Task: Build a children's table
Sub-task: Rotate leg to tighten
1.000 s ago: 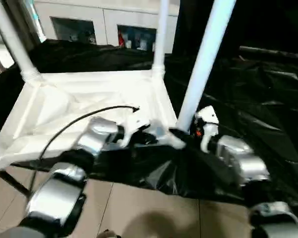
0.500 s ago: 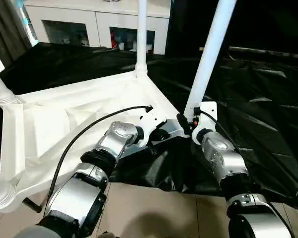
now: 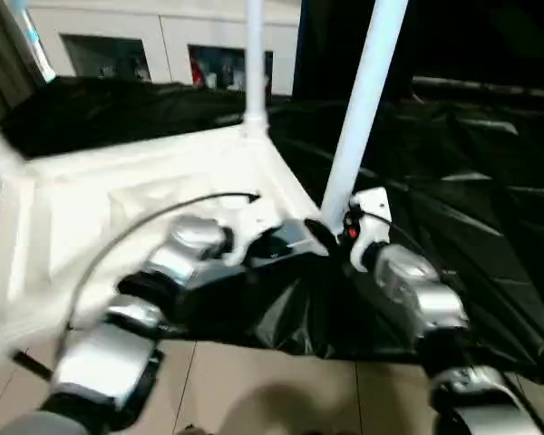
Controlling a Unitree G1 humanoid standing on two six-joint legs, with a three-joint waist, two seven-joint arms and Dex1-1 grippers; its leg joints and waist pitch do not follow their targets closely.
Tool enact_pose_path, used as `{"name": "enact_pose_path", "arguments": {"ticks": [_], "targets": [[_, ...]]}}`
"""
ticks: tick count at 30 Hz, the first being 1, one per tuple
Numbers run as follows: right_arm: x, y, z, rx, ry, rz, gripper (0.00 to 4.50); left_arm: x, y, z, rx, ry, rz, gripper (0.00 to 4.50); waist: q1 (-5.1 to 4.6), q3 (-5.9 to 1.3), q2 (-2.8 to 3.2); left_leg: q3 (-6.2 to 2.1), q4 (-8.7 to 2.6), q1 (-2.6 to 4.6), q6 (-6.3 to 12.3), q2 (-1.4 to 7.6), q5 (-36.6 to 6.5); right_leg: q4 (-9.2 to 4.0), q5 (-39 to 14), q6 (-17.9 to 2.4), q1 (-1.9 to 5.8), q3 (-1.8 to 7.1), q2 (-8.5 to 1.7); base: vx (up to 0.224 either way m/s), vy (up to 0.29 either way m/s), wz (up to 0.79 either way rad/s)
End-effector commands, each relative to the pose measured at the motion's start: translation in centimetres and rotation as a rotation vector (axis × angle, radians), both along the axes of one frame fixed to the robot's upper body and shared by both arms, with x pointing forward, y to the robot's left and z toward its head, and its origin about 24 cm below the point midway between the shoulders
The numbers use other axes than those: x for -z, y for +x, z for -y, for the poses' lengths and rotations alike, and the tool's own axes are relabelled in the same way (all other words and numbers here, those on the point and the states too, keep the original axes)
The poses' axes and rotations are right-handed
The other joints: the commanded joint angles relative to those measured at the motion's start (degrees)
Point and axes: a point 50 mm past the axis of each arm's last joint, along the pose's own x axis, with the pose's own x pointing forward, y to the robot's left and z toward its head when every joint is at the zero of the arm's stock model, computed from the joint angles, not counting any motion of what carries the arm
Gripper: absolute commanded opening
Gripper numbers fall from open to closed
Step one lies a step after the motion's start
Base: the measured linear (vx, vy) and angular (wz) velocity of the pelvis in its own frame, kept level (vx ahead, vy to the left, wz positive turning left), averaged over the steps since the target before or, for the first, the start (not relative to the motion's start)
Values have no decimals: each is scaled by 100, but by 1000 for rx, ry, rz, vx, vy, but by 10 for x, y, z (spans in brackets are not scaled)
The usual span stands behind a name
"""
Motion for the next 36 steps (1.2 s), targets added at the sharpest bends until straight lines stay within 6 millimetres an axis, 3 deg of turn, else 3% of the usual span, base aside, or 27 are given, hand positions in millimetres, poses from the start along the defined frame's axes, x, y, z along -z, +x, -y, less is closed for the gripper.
{"name": "enact_pose_path", "arguments": {"ticks": [1, 4, 7, 8, 11, 12, 14, 18, 24, 28, 31, 33, 36], "targets": [[-2, -9, -8, -171, 0, -9, 344, 9, -9, -3, 88, 48, -84, 0, 67, -352, 86, -57, -298, 9, 278, 159, -955, -223, 51, -1525, 282, 215, -274, 59, -1, -3], [-6, -12, -1, -242, -16, -6, 344, 7, -10, -8, 110, 57, -83, 0, 99, -388, 95, -22, -223, 15, 508, 143, -599, -136, 952, -1830, 287, 205, -268, 38, 12, -2], [-12, -12, 6, -277, -25, 1, 344, 7, -6, -14, 77, 108, -51, 0, 125, -391, 110, -22, -210, 9, 560, 145, -666, -130, 925, -1853, 294, 202, -282, 0, 0, 0], [-13, -11, 6, -278, -27, 1, 344, 8, -6, -14, 67, 106, -61, 0, 133, -378, 95, -16, -220, 19, 527, 152, -775, -155, 723, -1829, 285, 203, -284, 0, 0, 0], [-14, -11, 7, -278, -28, 5, 348, 8, -6, -14, 47, 92, -77, 56, 188, -340, 109, -16, -243, 30, 325, 166, -1148, -214, -51, -1723, 261, 218, -309, 0, 0, 0], [-14, -11, 7, -278, -28, 5, 348, 8, -6, -14, 47, 92, -77, 56, 188, -340, 109, -16, -243, 30, 325, 166, -1148, -214, -51, -1723, 261, 218, -309, 0, 0, 0], [-15, -13, 5, -295, -26, 6, 348, 12, -7, -16, 50, 124, -72, 62, 194, -301, 107, -24, -260, 19, 181, 155, -1353, -259, -642, -1561, 248, 239, -309, 0, 0, 0], [-15, -16, 5, -307, -18, 7, 348, 12, -6, -17, 44, 137, -59, 99, 210, -303, 111, -27, -260, 30, 133, 145, -1381, -293, -990, -1404, 233, 255, -312, 0, 0, 0], [-17, -18, 6, -320, -17, 10, 348, 9, -4, -17, 38, 90, -71, 99, 214, -331, 133, -31, -236, -3, 239, 133, -1104, -247, -611, -1454, 245, 239, -292, 0, 0, 0], [-21, -16, 9, -312, -23, 31, 348, 7, -4, -13, 25, 11, -84, 54, 212, -344, 116, -19, -217, -1, 310, 125, -1017, -231, -460, -1505, 246, 236, -285, 0, 0, 0], [-23, -13, 9, -303, -23, 53, 348, 8, -5, -12, 15, -35, -105, 25, 215, -348, 57, -17, -212, -18, 363, 124, -951, -225, -491, -1489, 257, 233, -294, 0, 0, 0], [-24, -11, 9, -300, -23, 59, 348, 9, -6, -11, 14, -46, -111, 20, 221, -350, 75, -19, -206, -18, 392, 130, -900, -218, -496, -1496, 247, 235, -304, 0, 0, 0], [-25, -8, 7, -301, -23, 73, 348, 10, -8, -11, 8, -71, -114, 6, 225, -339, 28, -10, -200, -27, 440, 125, -898, -230, -635, -1460, 242, 233, -306, 0, 0, 0]]}}
